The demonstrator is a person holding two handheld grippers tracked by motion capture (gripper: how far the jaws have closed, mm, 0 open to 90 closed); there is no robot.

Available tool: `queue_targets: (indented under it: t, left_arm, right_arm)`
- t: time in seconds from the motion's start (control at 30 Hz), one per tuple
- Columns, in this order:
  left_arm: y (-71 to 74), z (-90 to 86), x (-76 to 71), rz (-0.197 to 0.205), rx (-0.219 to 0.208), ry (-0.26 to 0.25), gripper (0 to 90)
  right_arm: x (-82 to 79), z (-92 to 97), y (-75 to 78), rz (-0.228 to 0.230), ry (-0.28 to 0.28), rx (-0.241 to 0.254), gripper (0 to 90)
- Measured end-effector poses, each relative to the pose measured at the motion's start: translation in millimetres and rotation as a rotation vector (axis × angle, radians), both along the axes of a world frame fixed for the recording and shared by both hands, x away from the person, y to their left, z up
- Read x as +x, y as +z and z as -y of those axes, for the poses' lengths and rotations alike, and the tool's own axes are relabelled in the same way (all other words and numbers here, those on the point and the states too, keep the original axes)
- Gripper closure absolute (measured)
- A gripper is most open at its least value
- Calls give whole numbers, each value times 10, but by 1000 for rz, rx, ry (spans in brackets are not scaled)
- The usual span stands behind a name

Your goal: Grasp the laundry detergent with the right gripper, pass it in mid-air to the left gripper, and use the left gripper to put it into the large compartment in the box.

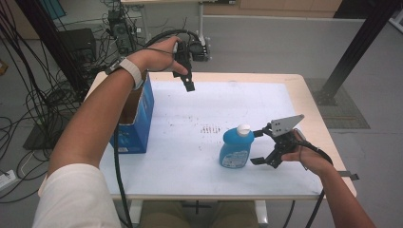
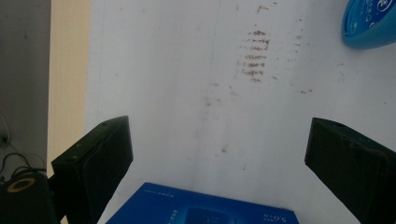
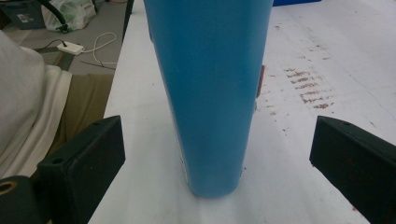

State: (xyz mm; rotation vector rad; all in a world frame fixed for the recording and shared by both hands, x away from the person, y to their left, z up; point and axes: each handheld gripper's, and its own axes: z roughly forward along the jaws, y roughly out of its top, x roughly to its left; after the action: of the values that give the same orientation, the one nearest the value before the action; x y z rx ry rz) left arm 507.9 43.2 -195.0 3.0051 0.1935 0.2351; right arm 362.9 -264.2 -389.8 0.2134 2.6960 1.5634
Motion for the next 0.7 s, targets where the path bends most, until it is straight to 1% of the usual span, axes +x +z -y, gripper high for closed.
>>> queue_targets:
  t: [0.2,0.37,0.7]
  left_arm:
    - [-14,-4,2,-1,7,1,81]
    - [-14,-5,1,-1,9,1,81]
    - [-15,-7,-1,0,8,3,80]
  right_arm:
    - [1,-13,-11,1,-6,12,32]
    - [0,-28,-12,11,-3,23,32]
    - [-5,-39,-38,6,-8,32,32]
